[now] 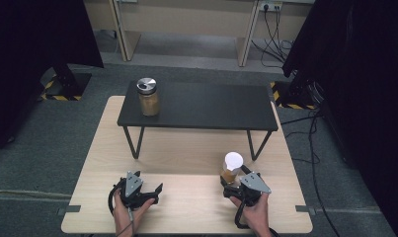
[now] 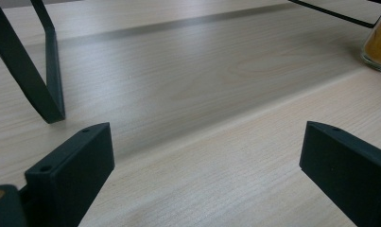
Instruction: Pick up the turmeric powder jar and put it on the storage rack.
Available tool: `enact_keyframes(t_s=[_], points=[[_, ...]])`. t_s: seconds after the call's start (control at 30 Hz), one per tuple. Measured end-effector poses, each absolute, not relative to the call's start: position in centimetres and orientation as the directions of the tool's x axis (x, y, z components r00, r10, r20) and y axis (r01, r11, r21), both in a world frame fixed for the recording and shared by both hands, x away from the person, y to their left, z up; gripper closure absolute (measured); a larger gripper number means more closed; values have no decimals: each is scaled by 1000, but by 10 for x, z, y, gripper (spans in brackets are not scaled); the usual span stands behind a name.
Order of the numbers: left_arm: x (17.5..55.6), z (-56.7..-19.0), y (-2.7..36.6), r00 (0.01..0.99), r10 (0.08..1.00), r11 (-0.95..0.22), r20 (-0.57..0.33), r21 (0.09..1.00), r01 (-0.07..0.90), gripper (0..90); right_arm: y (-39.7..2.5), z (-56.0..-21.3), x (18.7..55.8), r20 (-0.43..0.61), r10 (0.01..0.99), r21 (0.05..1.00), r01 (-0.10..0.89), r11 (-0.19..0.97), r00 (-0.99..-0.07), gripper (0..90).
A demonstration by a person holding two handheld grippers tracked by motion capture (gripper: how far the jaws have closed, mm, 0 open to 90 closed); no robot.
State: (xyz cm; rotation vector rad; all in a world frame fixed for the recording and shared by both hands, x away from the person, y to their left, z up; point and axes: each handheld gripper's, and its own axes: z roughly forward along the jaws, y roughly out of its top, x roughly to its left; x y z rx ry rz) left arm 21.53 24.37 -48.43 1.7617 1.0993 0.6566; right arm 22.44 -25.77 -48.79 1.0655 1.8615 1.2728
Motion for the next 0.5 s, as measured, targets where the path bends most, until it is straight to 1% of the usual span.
enact_keyframes(t_s=[0.17, 0.27, 0.33, 0.37, 0.4, 0.5], points=[[216, -484, 243, 461, 887, -173, -31, 903, 393, 29, -260, -491, 230, -52, 876, 945, 261, 199, -479, 138], [216, -485, 244, 460, 887, -166, -38, 904, 395, 29, -264, -494, 238, -36, 870, 947, 262, 188, -492, 185], [216, -485, 244, 460, 887, -165, -38, 904, 395, 29, -264, -495, 240, -31, 869, 946, 266, 185, -494, 198], [216, -485, 244, 460, 887, -165, -39, 904, 394, 29, -265, -496, 241, -29, 866, 948, 263, 182, -499, 222], [216, -485, 244, 460, 887, -166, -38, 904, 394, 29, -265, -496, 241, -29, 866, 948, 263, 182, -499, 222], [216, -484, 244, 460, 887, -170, -34, 904, 393, 29, -267, -498, 243, -18, 865, 950, 261, 172, -502, 278]])
